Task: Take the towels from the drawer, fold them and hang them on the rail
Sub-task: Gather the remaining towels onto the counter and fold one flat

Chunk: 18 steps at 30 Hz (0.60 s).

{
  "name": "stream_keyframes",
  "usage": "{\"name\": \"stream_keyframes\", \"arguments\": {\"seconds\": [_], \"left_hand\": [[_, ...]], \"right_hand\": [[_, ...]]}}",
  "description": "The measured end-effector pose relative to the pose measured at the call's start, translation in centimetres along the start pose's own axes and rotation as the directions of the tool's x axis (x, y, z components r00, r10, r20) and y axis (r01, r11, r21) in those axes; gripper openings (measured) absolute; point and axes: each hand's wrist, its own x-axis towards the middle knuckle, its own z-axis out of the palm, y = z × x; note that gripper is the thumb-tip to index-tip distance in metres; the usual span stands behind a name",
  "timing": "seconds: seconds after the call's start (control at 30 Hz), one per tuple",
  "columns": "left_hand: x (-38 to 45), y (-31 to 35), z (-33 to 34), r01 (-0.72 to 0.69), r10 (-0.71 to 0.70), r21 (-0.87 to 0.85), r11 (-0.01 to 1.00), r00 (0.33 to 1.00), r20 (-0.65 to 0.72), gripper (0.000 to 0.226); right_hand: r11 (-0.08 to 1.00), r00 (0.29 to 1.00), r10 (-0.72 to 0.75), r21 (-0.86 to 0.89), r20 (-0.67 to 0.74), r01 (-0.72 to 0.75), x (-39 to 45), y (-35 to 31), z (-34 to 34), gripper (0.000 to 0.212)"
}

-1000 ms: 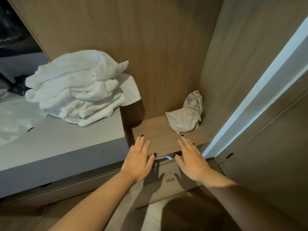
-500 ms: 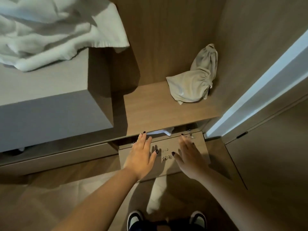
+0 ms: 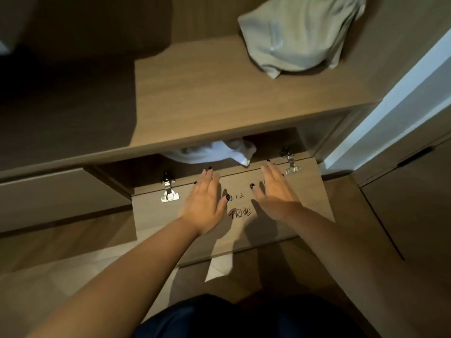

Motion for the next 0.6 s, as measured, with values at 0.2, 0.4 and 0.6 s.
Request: {"name": "stream_keyframes", "arguments": {"seconds": [0.2, 0.4, 0.6], "left_hand": [[3.3, -3.8, 7.1, 0.059, -0.059, 0.024, 0.998, 0.998, -0.01, 0.074], [7.3, -5.4, 9.4, 0.187, -0.187, -0.013, 0.982, 0.982, -0.027, 0.084], [14.2, -5.1, 8.4, 0.055, -0.03, 0.207, 0.977, 0.992, -0.122, 0.094]], "right_hand": [[0.999, 0.999, -0.035, -0.016, -0.04, 0.034, 5.0, 2.0, 5.6, 0.066], [0.997, 0.989, -0.075, -0.012, -0.127, 0.074, 7.2, 2.8, 7.1, 0.067], [0.996, 0.98, -0.092, -0.031, -0.179, 0.088, 7.5, 5.0, 8.4, 0.068]]}}
